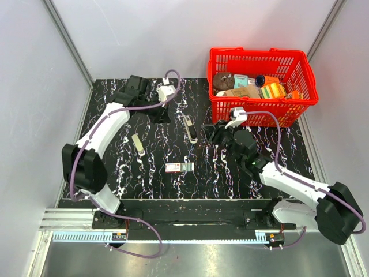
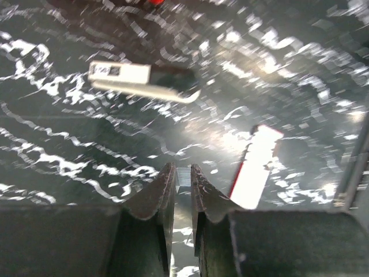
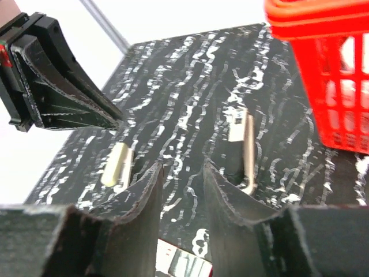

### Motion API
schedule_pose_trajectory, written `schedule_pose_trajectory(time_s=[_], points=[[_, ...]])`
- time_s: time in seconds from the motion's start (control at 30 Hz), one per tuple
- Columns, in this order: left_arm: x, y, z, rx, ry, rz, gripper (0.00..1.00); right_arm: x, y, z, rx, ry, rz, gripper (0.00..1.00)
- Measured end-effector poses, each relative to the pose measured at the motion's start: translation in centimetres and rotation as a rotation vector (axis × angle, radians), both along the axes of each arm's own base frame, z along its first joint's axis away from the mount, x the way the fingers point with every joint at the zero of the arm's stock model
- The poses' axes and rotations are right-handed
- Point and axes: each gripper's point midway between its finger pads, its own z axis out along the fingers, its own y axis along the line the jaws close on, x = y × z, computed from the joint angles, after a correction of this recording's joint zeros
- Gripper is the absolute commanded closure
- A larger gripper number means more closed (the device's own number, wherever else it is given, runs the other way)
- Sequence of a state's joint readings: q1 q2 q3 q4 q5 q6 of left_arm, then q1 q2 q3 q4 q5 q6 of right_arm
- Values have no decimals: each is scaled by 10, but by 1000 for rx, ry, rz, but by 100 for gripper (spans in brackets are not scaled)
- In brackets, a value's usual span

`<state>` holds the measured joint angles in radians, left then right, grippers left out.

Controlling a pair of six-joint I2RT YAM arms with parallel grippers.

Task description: Unload the staples from the stapler

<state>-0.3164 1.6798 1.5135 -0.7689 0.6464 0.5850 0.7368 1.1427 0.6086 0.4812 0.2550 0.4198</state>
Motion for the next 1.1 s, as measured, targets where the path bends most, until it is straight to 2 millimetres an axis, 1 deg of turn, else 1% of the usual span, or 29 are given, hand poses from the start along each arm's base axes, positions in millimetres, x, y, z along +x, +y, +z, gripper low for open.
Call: schedule_pose_trajectory(time_s=[0.1, 0.17, 0.3, 0.4, 0.43, 0.5, 0.63, 0.77, 0.9, 1.1], points=[[-20, -15, 34, -152, 64, 0, 97, -8, 14, 21, 46, -15, 84, 48], [-33, -27, 54, -256, 123, -7, 97, -13, 24, 34, 82, -21, 143, 44], [-57, -45, 86, -449, 251, -24, 95, -27, 40, 49, 146, -18, 254, 44], [-70, -53, 108, -585, 339, -24, 94, -39, 47, 59, 200, -11, 321, 43], [-73, -54, 113, -615, 360, -24, 94, -42, 49, 64, 222, -11, 338, 44], [-80, -56, 130, -687, 402, -38, 94, -49, 50, 76, 263, -20, 370, 43], [-86, -59, 159, -776, 429, -77, 94, -60, 54, 99, 345, -44, 432, 44], [-95, -58, 171, -813, 443, -99, 93, -67, 57, 114, 389, -53, 474, 43], [-100, -57, 179, -827, 436, -108, 93, -68, 59, 123, 410, -64, 488, 44], [-102, -57, 182, -830, 431, -111, 93, -65, 67, 129, 413, -72, 515, 46]])
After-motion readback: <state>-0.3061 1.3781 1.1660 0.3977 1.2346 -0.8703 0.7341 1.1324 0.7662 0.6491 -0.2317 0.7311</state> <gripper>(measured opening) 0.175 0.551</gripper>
